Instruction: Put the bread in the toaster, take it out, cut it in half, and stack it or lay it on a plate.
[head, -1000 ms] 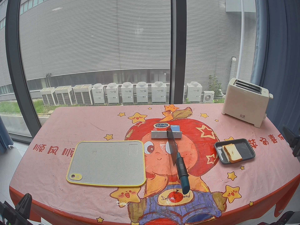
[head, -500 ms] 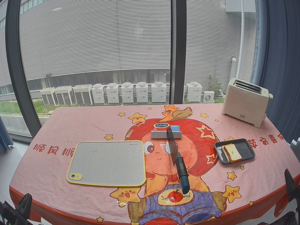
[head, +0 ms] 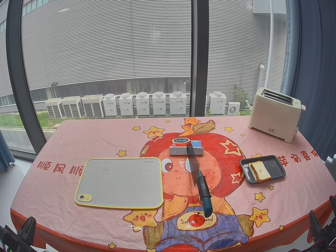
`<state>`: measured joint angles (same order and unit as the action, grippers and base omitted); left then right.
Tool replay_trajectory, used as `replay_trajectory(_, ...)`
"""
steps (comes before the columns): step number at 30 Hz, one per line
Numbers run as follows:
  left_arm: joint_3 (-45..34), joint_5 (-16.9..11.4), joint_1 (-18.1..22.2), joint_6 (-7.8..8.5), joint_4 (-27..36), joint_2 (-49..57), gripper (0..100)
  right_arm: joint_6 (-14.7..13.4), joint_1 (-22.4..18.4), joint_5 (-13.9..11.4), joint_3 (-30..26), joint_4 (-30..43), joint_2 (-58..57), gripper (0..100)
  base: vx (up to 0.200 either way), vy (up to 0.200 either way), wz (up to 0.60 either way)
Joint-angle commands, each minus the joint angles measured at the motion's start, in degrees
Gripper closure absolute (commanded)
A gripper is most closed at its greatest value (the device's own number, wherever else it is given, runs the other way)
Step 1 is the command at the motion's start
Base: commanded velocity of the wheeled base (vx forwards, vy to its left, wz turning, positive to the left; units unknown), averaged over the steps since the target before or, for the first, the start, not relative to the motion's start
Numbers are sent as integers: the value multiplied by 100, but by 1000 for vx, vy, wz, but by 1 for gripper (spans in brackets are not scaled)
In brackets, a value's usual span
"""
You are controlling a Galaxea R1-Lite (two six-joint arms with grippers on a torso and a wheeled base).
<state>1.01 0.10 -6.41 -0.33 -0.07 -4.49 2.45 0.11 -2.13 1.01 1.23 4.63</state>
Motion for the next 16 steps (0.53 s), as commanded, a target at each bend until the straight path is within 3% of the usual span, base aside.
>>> replay_trajectory(1, -101, -10, 8, -2, -1, -8, 100, -25, -2, 125, -101, -149, -463, 0, 0, 0, 0)
replay_trajectory(3, -101, -10, 8, -2, -1, -8, 100, -52, -2, 222, -101, -149, -463, 0, 0, 0, 0)
replay_trajectory(16, -101, -1, 26, -2, -1, -8, 100, -43, -11, 240, -101, -141, -463, 0, 0, 0, 0)
